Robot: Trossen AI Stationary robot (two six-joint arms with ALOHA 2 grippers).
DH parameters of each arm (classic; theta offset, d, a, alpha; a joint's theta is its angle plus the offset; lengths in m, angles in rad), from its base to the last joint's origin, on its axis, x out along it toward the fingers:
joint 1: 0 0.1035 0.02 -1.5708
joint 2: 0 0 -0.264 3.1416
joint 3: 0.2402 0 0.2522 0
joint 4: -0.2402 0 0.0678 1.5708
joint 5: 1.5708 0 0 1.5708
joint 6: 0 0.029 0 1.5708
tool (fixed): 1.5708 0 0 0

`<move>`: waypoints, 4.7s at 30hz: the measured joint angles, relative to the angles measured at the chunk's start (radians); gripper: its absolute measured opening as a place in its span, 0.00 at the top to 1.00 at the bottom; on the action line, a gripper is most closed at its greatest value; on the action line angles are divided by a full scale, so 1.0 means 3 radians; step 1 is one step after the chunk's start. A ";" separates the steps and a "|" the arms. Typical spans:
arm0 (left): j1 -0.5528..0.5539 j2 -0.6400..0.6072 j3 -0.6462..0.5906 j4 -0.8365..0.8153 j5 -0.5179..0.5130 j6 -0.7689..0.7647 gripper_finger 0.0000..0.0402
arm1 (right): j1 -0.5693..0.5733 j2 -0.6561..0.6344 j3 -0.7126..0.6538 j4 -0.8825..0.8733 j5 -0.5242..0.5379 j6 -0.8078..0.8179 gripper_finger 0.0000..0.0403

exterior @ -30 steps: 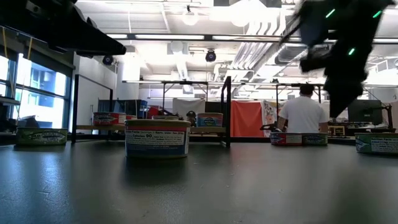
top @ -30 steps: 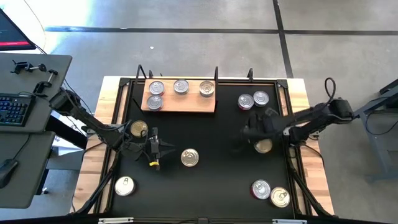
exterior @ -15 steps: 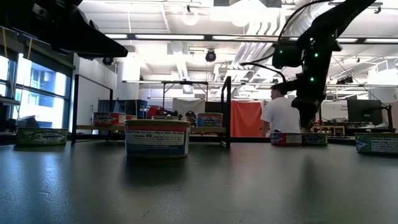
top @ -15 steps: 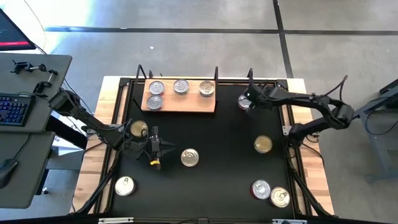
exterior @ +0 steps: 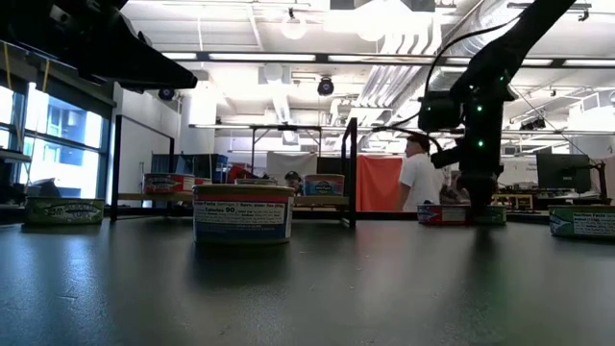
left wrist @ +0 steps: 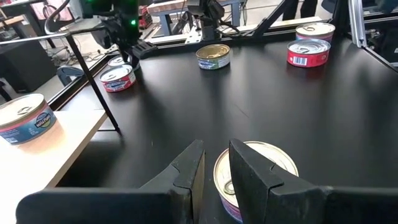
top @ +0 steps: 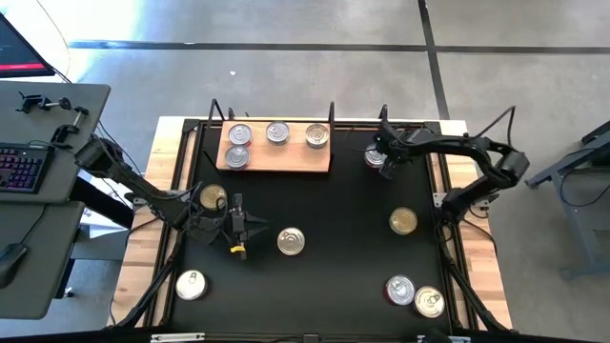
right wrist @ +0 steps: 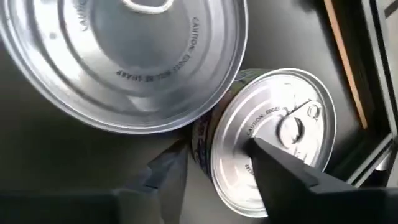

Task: Stack canned seafood by type on shelf
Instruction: Put the green tuna can on the shelf aligned with the green tuna can

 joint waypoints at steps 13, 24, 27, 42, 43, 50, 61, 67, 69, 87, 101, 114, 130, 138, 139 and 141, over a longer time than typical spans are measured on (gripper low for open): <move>-0.0001 0.0000 0.0000 -0.0002 0.0029 -0.0001 0.84 | 0.0388 -0.0044 -0.0004 -0.0639 -0.0036 0.0473 0.99; -0.0001 0.0000 0.0000 0.0006 0.0029 0.0001 0.84 | 0.1830 -0.0096 -0.0002 -0.0807 -0.0494 0.1808 0.99; -0.0001 0.0000 0.0000 0.0008 0.0028 0.0001 0.84 | 0.2215 -0.0100 -0.0007 -0.0465 -0.0689 0.2074 1.00; 0.0089 0.0224 0.0009 0.0157 0.0049 0.0008 0.84 | 0.3227 0.0259 0.0284 0.1664 -0.0646 0.1441 1.00; 0.0089 0.0247 0.0011 0.0179 0.0049 0.0010 0.84 | 0.3259 0.0248 0.0324 0.1631 -0.0558 0.1370 1.00; 0.0096 0.0371 0.0010 0.0219 0.0048 0.0064 0.84 | 0.3316 0.0218 0.0598 0.1598 -0.0147 0.1231 0.98; 0.0113 0.0412 0.0010 0.0213 0.0048 0.0065 0.84 | 0.2797 0.0448 0.0599 0.1727 0.0102 0.1195 0.44; 0.0113 0.0412 0.0010 0.0212 0.0048 0.0039 0.84 | 0.2585 0.1004 0.0599 0.2420 0.0203 0.1435 0.30; 0.0113 0.0412 0.0010 0.0209 0.0048 0.0038 0.84 | 0.2562 0.1172 0.0600 0.2743 0.0265 0.1463 0.30; 0.0113 0.0412 0.0010 0.0208 0.0048 0.0112 0.84 | 0.2443 0.1475 0.0600 0.3451 0.0265 0.1462 0.82; 0.0113 0.0412 0.0010 0.0190 0.0048 0.0239 0.84 | 0.2531 0.1263 0.0606 0.3530 -0.0235 0.0495 0.88; 0.0113 0.0412 0.0009 0.0181 0.0048 0.0186 0.84 | 0.2218 0.1321 0.2210 0.0678 -0.0142 -0.1069 0.48; 0.0154 0.0713 0.0009 0.0188 0.0050 0.0068 0.84 | 0.2128 0.1802 0.2528 0.0727 -0.1077 -0.2327 0.30; 0.0154 0.0726 0.0009 0.0213 0.0050 0.0081 0.84 | 0.2185 0.1803 0.2515 0.0709 -0.1287 -0.2147 0.45; 0.0154 0.0726 0.0009 0.0216 0.0048 0.0089 0.84 | 0.2202 0.1802 0.2515 0.0698 -0.1277 -0.2149 0.49; 0.0154 0.0726 0.0009 0.0214 0.0049 0.0091 0.84 | 0.2234 0.1796 0.2517 0.0691 -0.1270 -0.2134 0.58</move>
